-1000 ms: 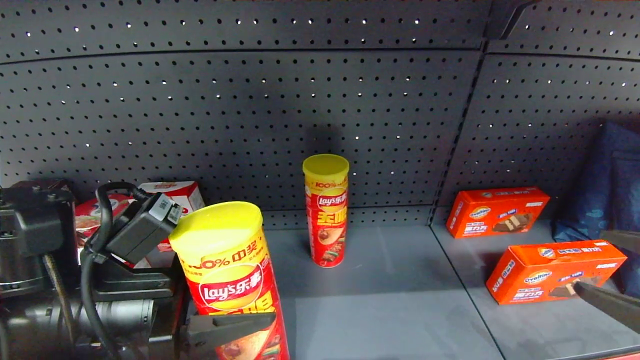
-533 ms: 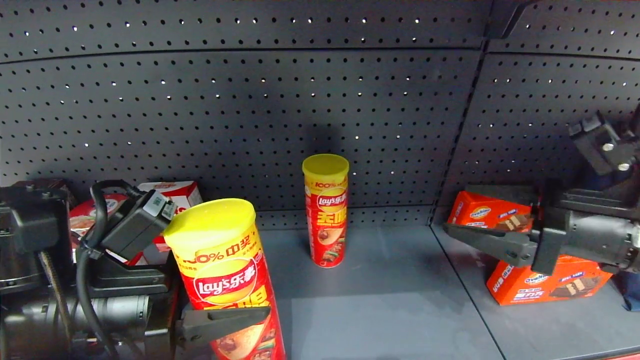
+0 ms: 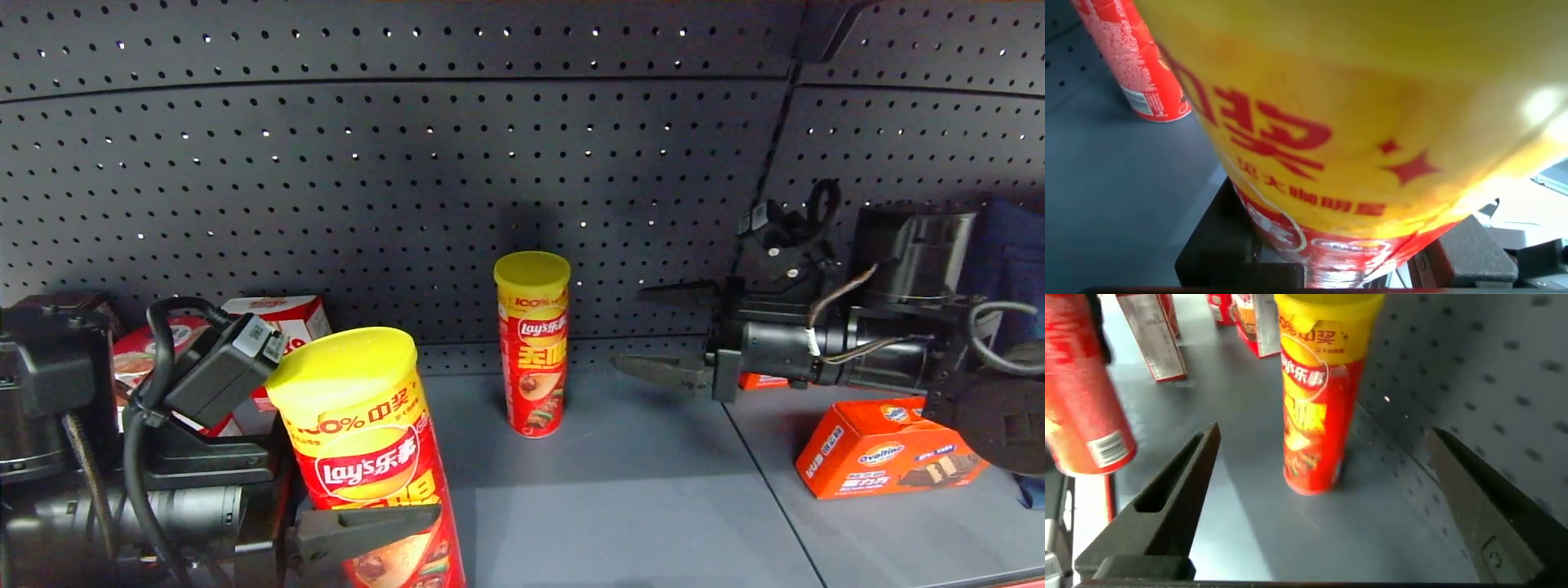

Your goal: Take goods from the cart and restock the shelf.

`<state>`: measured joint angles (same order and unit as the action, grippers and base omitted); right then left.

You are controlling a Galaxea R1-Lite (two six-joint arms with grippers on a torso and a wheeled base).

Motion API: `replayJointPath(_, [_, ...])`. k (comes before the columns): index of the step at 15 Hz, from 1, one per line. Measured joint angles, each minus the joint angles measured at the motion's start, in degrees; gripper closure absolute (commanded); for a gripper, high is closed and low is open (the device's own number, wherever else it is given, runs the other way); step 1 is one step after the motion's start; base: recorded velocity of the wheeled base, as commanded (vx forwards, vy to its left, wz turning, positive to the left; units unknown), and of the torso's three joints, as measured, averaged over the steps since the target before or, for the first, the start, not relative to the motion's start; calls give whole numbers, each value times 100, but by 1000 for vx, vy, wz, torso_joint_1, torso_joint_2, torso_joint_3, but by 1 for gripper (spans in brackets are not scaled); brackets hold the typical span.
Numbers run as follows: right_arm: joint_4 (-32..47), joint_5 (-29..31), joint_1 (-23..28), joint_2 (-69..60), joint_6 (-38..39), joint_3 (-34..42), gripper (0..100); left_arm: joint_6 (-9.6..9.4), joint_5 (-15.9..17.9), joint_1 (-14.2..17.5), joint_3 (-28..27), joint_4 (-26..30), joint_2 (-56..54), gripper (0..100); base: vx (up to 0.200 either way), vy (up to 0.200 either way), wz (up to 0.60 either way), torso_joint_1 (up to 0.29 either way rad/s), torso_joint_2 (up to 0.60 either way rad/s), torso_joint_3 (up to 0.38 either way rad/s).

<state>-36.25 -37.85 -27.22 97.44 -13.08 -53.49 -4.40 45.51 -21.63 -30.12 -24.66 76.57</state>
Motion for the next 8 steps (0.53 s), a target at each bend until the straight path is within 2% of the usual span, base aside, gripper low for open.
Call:
replayJointPath(3, [-22, -252, -91, 534, 0, -397, 0, 0, -2, 0, 6, 0, -6, 100, 0, 0, 0, 0, 0, 0])
replayJointPath(8, [-145, -290, -216, 1223, 0, -979, 0, 9, -10, 10, 15, 0, -6, 100, 0, 0, 0, 0, 0, 0])
